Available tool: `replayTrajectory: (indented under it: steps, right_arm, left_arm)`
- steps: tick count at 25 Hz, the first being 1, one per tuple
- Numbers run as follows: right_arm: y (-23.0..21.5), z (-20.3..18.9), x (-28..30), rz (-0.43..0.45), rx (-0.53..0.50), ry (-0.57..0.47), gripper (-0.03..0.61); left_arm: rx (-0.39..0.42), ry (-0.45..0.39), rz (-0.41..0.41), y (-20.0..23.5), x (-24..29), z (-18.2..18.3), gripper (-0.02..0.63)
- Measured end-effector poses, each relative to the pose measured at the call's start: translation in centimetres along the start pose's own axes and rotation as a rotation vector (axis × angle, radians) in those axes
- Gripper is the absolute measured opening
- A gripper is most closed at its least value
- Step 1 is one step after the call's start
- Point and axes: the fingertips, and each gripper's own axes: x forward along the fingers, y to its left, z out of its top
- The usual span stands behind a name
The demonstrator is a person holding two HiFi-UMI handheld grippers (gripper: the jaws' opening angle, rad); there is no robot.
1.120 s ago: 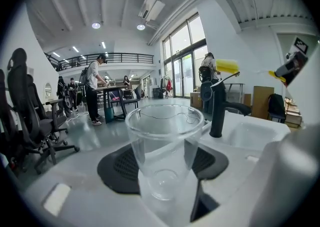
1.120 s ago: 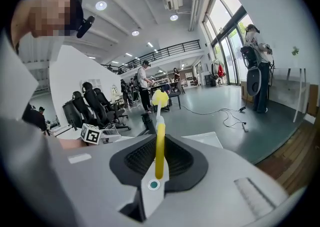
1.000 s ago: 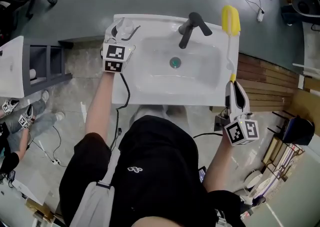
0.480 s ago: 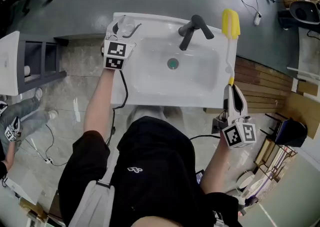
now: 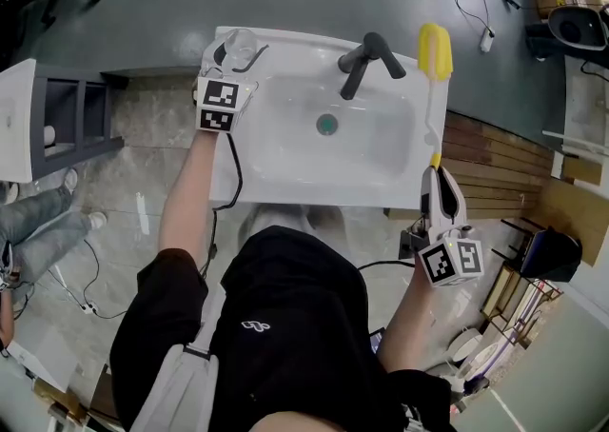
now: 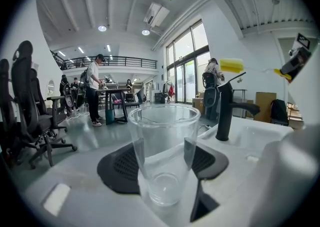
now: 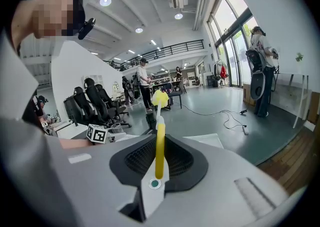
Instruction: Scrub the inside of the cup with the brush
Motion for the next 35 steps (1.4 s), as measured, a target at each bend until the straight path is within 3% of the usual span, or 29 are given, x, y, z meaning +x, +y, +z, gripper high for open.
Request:
replayTrajectory:
  steps: [17, 23, 35]
  right_arm:
    - [0.9, -0.3, 0.1, 0.023, 0.029, -0.025, 0.052]
    - [1.5, -0.2, 0.1, 0.041, 0.033, -0.038, 0.052]
    - [2.6, 1.0, 0.9, 0.127, 0.063, -0.103, 0.052]
  left_arm:
    - [0.016, -0.051, -0.04, -0.4, -0.6, 1.2, 0.292]
    - [0.002, -0.075, -0.058, 0.0, -1.5, 2.2, 0.336]
    - [-0.053, -0.133, 0.007, 1.2, -6.2, 3.7, 0.364]
